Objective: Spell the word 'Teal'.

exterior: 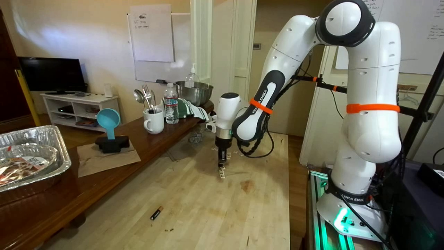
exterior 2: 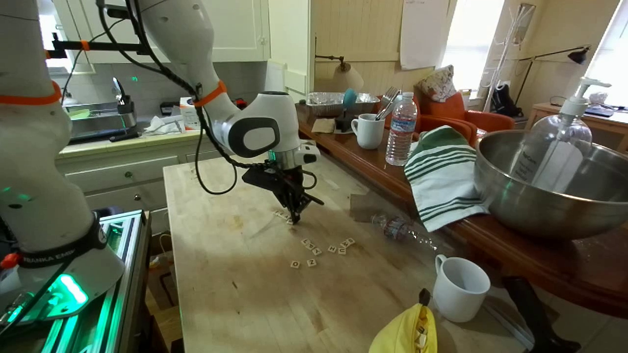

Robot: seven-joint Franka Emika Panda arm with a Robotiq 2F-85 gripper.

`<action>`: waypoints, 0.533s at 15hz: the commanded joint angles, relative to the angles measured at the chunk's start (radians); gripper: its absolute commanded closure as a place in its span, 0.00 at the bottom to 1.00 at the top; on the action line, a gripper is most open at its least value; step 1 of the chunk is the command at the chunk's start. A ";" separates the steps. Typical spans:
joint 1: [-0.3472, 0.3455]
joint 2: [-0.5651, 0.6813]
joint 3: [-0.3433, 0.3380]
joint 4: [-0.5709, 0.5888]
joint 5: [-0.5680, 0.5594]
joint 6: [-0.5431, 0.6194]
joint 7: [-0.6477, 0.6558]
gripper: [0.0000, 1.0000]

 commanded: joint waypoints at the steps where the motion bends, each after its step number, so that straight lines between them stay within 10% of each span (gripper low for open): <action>1: -0.010 -0.018 0.011 -0.010 0.011 -0.037 -0.023 1.00; 8: -0.008 -0.070 0.025 -0.030 0.026 -0.052 -0.038 1.00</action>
